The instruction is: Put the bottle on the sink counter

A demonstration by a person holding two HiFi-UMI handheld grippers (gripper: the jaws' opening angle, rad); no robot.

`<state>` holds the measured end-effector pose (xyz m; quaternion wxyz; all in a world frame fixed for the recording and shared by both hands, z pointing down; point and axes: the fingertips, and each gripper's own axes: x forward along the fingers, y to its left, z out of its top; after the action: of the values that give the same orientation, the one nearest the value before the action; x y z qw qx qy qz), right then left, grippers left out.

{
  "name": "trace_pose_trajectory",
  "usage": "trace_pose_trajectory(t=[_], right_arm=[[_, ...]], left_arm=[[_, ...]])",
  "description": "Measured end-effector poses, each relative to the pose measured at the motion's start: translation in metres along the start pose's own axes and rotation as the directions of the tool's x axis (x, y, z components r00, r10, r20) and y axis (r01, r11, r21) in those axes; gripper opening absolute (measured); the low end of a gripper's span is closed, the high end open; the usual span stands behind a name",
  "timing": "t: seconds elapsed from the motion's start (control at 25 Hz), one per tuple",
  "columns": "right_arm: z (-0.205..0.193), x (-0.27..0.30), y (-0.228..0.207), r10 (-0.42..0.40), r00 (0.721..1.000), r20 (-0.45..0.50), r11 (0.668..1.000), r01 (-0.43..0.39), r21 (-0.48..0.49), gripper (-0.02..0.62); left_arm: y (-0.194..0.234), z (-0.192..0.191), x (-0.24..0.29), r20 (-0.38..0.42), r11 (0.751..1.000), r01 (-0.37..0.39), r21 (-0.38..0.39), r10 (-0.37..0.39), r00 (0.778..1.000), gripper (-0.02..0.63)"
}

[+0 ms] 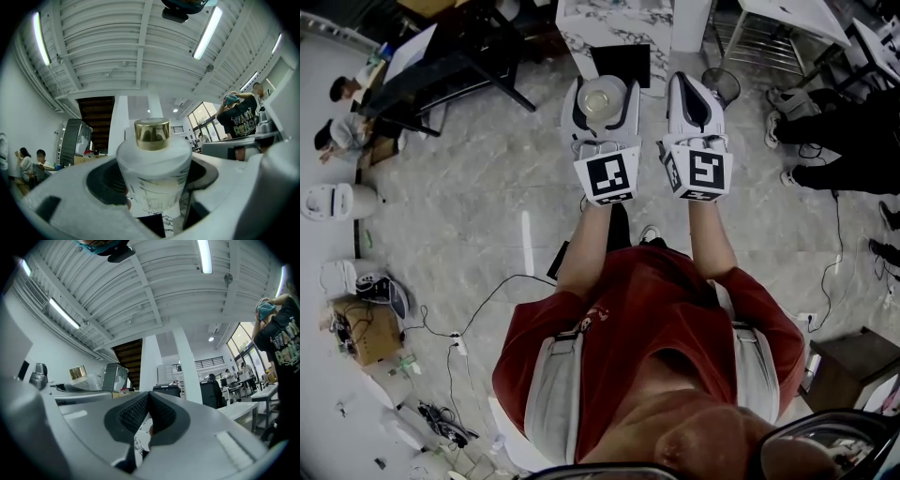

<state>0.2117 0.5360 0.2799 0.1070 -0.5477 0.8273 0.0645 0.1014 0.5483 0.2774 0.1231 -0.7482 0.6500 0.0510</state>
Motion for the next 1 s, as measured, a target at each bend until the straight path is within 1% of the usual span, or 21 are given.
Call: trace_pose_trajectory(t=[0.4, 0.64, 1.0], right_arm=[[-0.014, 0.051, 0.005, -0.003, 1.0, 0.006, 1.0, 0.003, -0.019, 0.0], [-0.027, 0.103, 0.013, -0.004, 1.0, 0.002, 0.998, 0.004, -0.065, 0.0], [-0.045, 0.19, 0.026, -0.017, 1.0, -0.003, 0.997, 0.016, -0.075, 0.0]], left_arm=[[0.03, -0.016, 0.041, 0.016, 1.0, 0.016, -0.013, -0.016, 1.0, 0.337], [0.058, -0.033, 0.084, 0.012, 1.0, 0.023, -0.012, -0.022, 1.0, 0.337], [0.116, -0.057, 0.151, 0.009, 0.999, 0.029, -0.025, -0.029, 1.0, 0.337]])
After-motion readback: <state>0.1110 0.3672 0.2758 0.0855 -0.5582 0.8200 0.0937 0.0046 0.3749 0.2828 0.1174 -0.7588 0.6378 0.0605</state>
